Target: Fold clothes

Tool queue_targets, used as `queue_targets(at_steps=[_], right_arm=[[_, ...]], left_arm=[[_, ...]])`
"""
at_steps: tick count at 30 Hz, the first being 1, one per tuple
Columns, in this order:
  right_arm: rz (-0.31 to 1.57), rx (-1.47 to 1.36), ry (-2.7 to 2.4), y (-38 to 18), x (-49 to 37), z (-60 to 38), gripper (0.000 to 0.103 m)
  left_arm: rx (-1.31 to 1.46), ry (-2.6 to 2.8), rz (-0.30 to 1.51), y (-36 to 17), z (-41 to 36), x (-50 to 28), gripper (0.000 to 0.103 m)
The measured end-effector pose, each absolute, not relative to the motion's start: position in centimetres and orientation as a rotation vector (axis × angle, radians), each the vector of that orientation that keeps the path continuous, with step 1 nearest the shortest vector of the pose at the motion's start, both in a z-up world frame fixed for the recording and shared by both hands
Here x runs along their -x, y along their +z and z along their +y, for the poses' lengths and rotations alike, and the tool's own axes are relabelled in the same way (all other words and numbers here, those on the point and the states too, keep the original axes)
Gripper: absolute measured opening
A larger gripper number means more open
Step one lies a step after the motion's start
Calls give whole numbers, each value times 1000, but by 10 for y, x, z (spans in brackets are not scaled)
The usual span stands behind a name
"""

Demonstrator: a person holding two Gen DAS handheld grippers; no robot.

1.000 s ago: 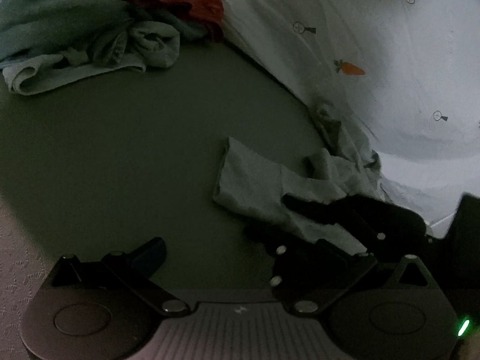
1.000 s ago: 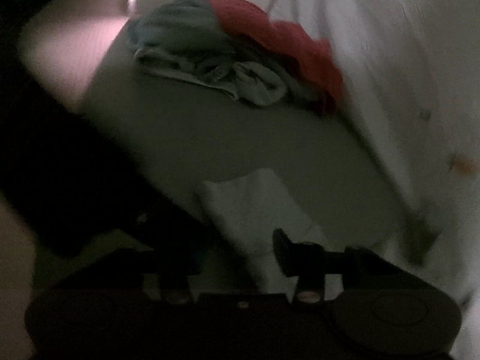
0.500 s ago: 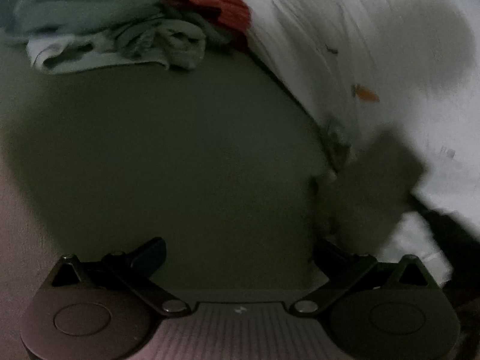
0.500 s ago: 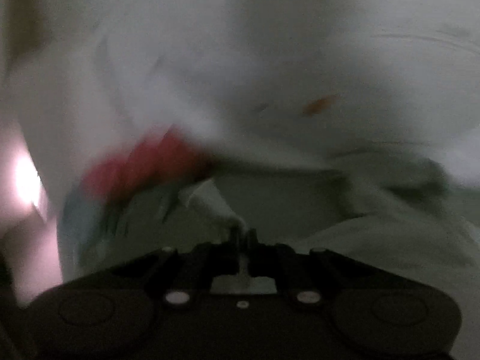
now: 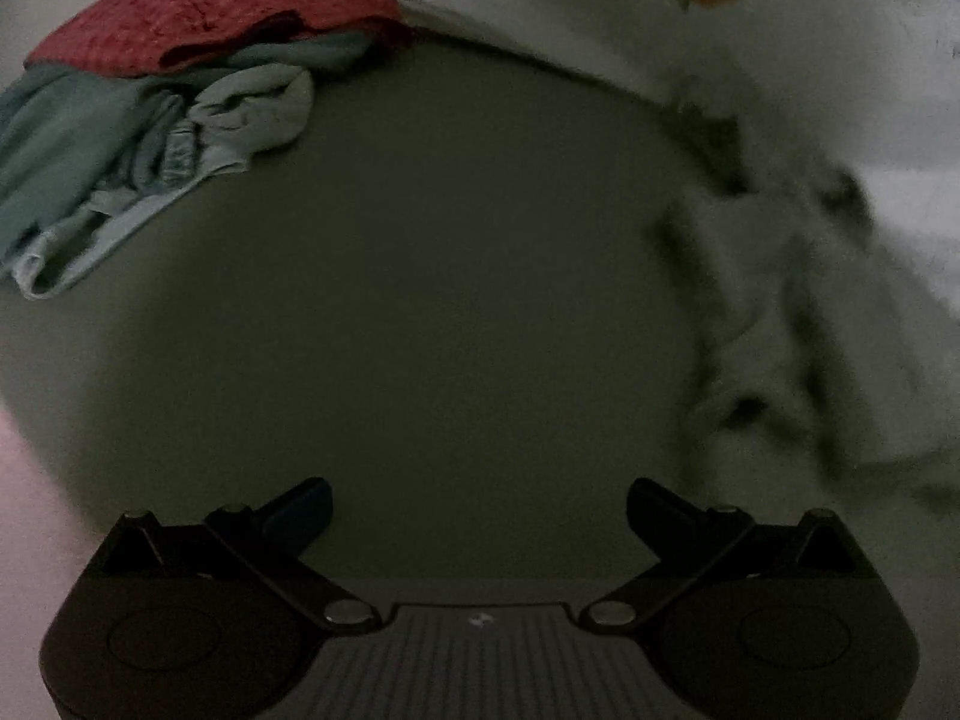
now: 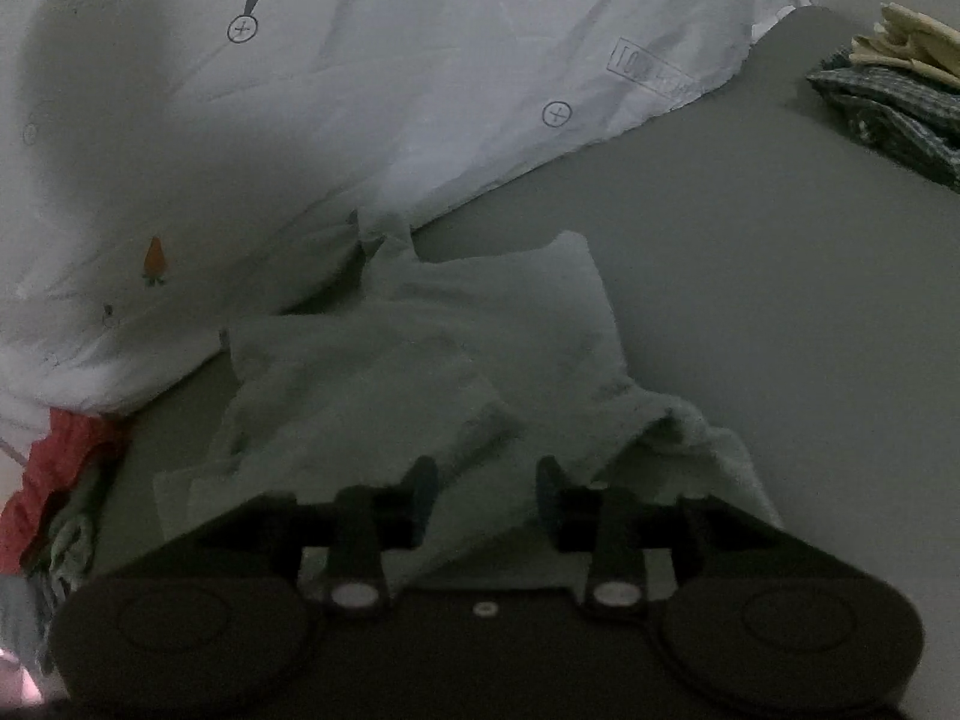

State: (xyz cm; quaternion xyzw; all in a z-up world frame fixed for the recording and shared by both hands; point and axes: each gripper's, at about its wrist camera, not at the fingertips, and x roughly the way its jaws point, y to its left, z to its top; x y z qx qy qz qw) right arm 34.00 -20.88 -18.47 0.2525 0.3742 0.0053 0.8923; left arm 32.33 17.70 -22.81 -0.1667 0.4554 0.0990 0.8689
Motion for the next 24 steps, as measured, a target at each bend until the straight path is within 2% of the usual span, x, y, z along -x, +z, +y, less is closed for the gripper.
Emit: queue_targets(at_steps=[2, 4, 6, 8, 10, 11, 16, 24], right_arm=[[786, -481, 21, -182, -336, -207, 42], [791, -447, 31, -180, -326, -210, 52], [802, -430, 39, -176, -322, -221, 54], [822, -416, 57, -172, -318, -226, 64], [826, -381, 68, -167, -312, -230, 91], [829, -347, 75, -164, -312, -230, 93], [816, -199, 97, -153, -327, -233, 95], [764, -182, 158, -140, -409, -254, 95]], left_arm=[[345, 187, 931, -219, 165, -329, 103], [318, 149, 909, -209, 146, -338, 103], [280, 104, 893, -203, 124, -348, 103], [240, 68, 884, -198, 101, -360, 103], [236, 40, 880, -195, 84, -370, 103], [239, 27, 879, -194, 76, -375, 103], [274, 6, 862, -187, 58, -401, 103], [336, 65, 795, -169, 70, -460, 100]])
